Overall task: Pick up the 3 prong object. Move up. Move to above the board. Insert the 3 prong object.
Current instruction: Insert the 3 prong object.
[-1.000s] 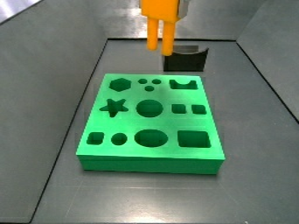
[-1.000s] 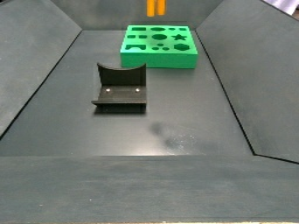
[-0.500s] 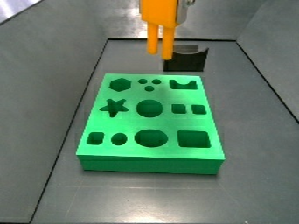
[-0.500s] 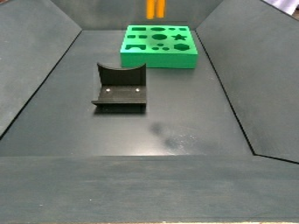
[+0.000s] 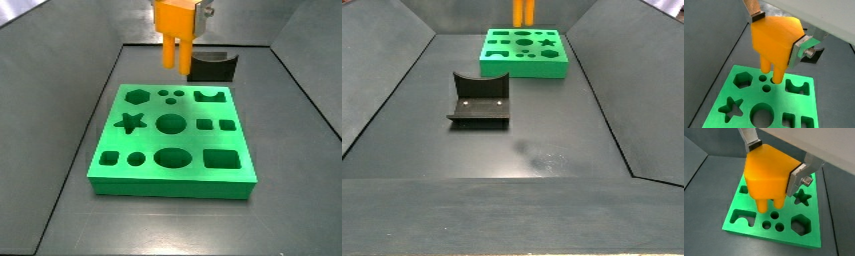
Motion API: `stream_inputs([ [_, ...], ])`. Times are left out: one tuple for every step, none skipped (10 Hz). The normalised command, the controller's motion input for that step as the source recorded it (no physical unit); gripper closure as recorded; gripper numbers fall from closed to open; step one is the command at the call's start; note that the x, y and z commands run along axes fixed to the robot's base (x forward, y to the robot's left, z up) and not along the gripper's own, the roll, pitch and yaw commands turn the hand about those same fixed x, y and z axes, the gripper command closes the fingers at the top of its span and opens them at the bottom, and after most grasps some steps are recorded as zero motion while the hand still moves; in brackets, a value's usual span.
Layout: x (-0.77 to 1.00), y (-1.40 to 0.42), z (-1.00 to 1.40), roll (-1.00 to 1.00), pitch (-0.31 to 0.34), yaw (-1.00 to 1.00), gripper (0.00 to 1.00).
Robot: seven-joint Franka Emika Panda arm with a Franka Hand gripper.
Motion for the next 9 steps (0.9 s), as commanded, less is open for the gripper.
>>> stream_inputs([
  [0.00, 0.00, -0.19, 0.06, -0.033, -0.25, 1.00],
  [0.00, 0.00, -0.20, 0.00, -0.080, -0.17, 1.00],
  [0.21, 0.00, -0.22, 0.06, -0.040, -0.56, 1.00],
  [0.07, 0.05, -0.27, 0.11, -0.037, -0.77, 1.00],
  [0.08, 0.11, -0.27, 0.11, -0.029, -0.84, 1.00],
  [0.07, 0.07, -0.26, 0.10, -0.026, -0.89, 1.00],
  [0.10, 0.03, -0.27, 0.10, -0.020, -0.94, 1.00],
  [0.13, 0.00, 0.00, 0.00, 0.000, -0.50, 1.00],
  [0.00, 0.01, 0.00, 0.00, 0.000, -0.01, 1.00],
])
